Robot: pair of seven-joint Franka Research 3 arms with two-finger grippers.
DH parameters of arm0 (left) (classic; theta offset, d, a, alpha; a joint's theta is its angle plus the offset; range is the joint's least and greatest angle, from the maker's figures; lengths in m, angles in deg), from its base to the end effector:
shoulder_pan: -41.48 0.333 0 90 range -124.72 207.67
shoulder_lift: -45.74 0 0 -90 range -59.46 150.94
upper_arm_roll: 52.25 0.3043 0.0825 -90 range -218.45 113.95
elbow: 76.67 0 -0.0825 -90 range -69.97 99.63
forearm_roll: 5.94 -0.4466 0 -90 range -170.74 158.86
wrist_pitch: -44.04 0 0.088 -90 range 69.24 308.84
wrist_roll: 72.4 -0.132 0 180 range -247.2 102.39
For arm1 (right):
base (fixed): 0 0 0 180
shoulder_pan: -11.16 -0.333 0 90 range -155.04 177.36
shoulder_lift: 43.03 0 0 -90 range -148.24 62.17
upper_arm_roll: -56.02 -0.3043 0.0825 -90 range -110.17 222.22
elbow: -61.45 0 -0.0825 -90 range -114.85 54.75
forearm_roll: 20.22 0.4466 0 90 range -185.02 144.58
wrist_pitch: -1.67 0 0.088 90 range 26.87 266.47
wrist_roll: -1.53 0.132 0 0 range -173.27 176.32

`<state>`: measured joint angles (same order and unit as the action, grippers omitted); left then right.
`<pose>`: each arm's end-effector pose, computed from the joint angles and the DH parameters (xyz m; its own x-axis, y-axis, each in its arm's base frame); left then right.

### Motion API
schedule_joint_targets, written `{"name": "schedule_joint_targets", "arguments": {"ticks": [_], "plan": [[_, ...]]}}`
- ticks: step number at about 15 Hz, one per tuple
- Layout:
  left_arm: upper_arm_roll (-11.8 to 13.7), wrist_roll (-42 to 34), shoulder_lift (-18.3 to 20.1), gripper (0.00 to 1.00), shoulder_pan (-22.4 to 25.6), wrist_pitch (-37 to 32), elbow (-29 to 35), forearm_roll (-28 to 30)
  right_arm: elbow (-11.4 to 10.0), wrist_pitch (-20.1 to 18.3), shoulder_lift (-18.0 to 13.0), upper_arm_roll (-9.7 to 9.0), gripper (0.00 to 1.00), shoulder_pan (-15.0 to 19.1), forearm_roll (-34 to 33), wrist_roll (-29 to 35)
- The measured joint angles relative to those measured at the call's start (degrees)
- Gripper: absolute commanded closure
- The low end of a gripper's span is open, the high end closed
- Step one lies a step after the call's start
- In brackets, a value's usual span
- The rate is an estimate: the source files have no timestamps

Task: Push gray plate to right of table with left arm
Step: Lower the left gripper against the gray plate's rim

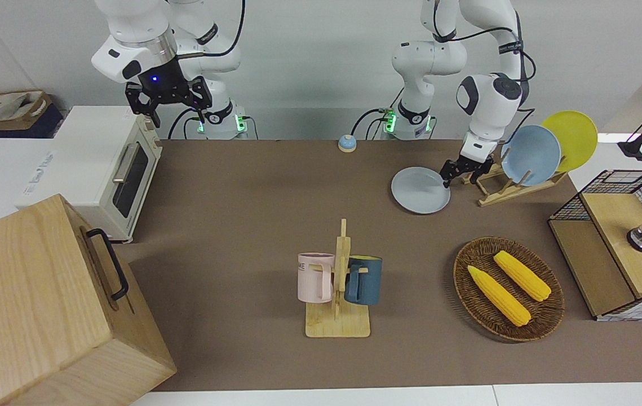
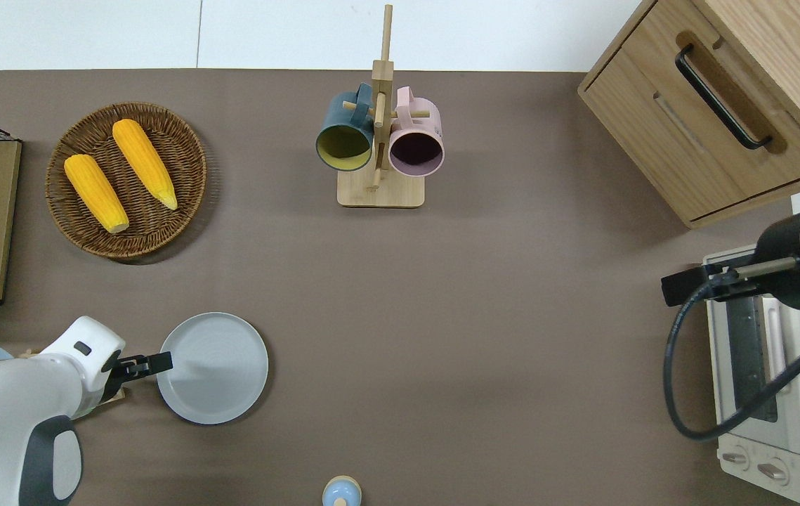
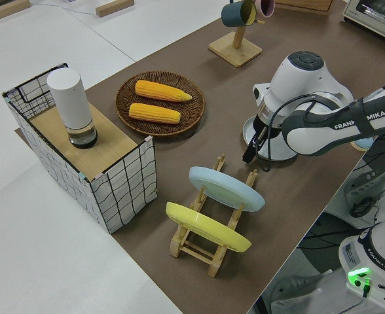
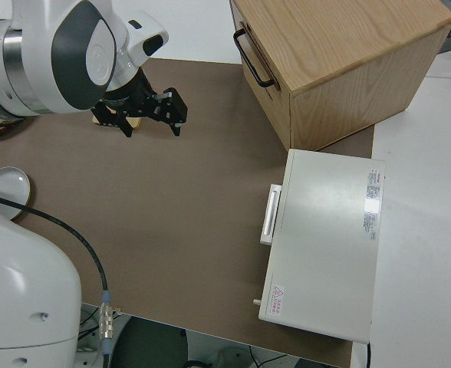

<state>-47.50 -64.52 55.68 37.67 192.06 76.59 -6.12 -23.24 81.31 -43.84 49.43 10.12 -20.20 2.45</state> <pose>0.4601 0.0053 0.2135 0.9854 0.1506 0.0789 0.1492 -0.9885 0.0235 0.5862 0.0791 0.6299 0.9904 0.1164 -0.0740 0.1169 -0.9931 0.0025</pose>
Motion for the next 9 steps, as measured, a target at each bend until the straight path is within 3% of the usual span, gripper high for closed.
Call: {"name": "schedule_joint_targets", "arguments": {"ticks": [9], "plan": [[-0.6, 0.3, 0.3, 1.00, -0.4, 0.6, -0.1, -1.1, 0.0, 0.0, 0.0, 0.00, 0.017, 0.0, 0.0, 0.0]]}}
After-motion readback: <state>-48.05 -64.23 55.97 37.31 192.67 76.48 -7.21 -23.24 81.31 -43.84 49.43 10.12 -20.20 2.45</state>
